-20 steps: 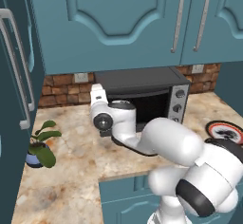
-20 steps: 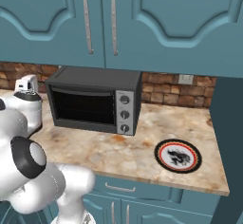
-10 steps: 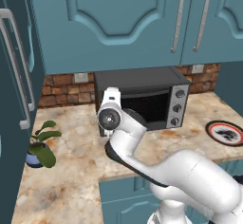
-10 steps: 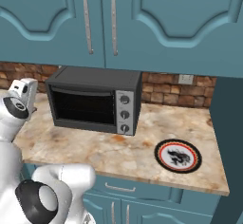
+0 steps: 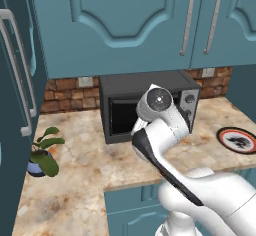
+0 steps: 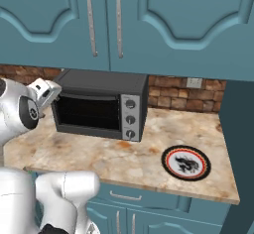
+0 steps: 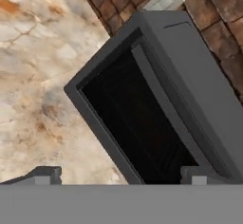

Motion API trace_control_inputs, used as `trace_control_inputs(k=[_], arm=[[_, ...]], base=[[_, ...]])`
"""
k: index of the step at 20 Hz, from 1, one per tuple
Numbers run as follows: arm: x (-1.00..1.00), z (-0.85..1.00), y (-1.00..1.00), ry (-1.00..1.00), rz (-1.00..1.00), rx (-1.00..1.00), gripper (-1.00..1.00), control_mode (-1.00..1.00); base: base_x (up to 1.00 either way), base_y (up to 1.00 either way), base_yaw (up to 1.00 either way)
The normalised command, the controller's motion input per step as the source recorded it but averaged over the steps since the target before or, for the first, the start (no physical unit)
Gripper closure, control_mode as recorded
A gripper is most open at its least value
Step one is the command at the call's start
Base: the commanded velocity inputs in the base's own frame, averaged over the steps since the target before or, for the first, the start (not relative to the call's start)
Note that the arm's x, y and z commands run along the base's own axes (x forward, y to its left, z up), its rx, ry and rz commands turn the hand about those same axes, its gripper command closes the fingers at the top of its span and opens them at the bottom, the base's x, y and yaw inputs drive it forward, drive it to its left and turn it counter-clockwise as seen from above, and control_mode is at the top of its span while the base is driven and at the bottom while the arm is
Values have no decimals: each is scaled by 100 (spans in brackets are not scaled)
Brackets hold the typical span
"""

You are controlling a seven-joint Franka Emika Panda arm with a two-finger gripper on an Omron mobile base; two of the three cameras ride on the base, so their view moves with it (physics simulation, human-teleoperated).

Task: Pull the toaster oven rack outwards. Pick up the baguette from the plate and place it on the toaster oven rack. Close the toaster oven door fully and set the temperature to the lowest setting.

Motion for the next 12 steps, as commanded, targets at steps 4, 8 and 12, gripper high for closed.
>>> trace_control_inputs(k=[4,8,12], arm=[[-34,0,-96,5,-11,45,-100,-100],[-30,0,-94,0,-6,49,-100,-100],[-20,0,-92,0,-5,53,-100,-100]], base=[[0,0,0],[0,0,0],[0,0,0]])
